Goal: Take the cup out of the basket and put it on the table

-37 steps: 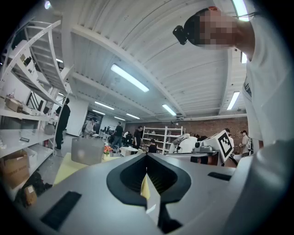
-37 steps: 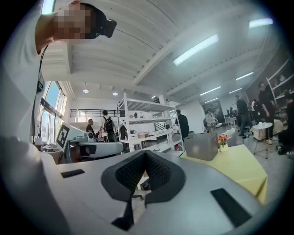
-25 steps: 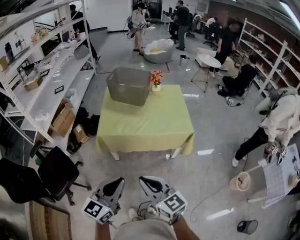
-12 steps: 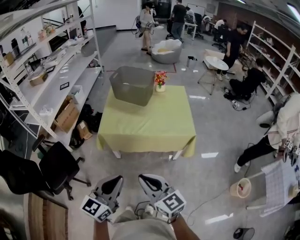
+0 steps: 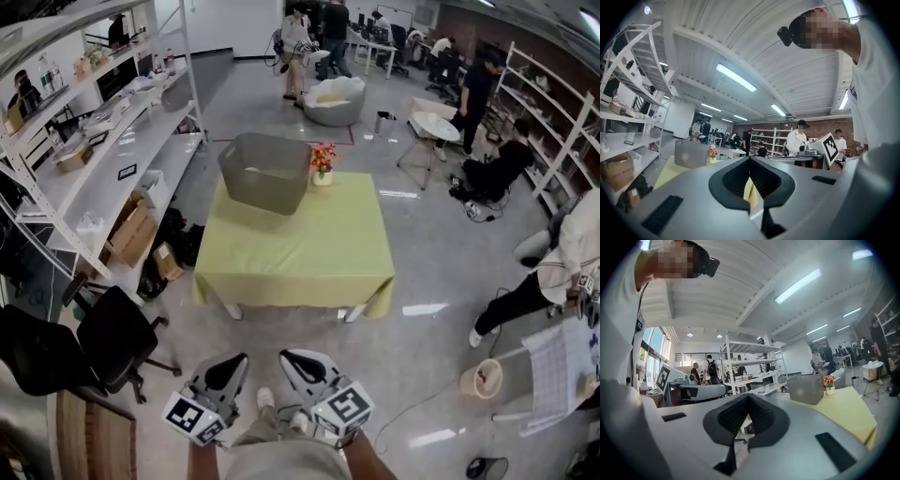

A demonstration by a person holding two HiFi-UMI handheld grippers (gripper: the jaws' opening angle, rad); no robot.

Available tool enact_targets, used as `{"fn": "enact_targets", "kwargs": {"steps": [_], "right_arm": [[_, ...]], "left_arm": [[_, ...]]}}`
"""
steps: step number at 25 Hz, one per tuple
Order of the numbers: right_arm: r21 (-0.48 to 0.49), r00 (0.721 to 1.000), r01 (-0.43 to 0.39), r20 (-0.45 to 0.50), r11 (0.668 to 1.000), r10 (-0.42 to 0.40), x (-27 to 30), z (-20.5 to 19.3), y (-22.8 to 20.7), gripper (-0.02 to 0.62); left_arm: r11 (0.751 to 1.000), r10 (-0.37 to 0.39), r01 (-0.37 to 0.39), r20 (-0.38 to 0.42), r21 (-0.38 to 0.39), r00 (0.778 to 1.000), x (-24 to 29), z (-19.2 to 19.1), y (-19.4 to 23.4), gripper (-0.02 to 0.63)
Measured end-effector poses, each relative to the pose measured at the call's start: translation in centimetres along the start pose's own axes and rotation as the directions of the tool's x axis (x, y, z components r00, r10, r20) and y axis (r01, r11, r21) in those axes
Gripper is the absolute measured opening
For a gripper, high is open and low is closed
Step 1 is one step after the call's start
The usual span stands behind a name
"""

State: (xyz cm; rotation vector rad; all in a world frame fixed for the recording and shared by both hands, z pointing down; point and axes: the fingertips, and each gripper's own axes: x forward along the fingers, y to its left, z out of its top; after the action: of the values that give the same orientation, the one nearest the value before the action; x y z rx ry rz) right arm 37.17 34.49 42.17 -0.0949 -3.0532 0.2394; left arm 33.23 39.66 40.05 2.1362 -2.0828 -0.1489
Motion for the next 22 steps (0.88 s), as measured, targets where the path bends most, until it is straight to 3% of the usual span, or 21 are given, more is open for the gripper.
{"fn": "enact_targets", "kwargs": {"steps": [22], "right_arm": [[-0.016,0.998,0.065,-0.002,0.998,-0.065,11.7,0.8,-3.5,0.005]], "left_arm": [[0.997,-0.076,0.076,0.002,-0.011,0.997,2.6,1.4,12.5,0.009]]}}
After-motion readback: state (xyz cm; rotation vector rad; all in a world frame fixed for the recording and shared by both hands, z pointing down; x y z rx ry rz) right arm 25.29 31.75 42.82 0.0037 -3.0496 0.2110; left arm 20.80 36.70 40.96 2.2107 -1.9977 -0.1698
